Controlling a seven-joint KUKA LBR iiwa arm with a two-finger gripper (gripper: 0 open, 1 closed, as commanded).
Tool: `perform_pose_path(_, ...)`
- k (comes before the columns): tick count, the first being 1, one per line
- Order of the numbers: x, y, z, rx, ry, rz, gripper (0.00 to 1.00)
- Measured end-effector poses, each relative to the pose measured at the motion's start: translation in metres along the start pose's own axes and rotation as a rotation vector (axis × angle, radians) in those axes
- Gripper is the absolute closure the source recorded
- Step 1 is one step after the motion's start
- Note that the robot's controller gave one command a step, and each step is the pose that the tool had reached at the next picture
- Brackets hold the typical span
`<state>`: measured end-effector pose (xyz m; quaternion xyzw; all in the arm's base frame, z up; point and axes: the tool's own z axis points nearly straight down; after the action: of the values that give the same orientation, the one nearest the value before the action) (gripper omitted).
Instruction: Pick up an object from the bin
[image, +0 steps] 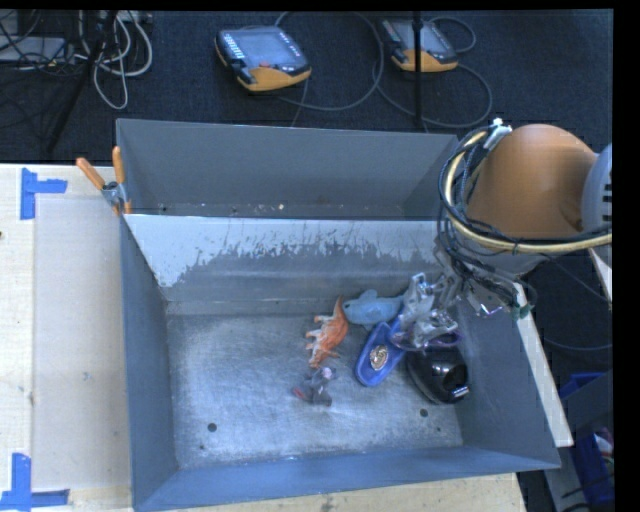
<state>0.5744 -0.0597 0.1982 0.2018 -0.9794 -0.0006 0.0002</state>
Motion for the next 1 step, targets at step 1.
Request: perform_pose_path(1,0.0013,0.0007,0.0251,0.006,-0.011,-0.010,1.00)
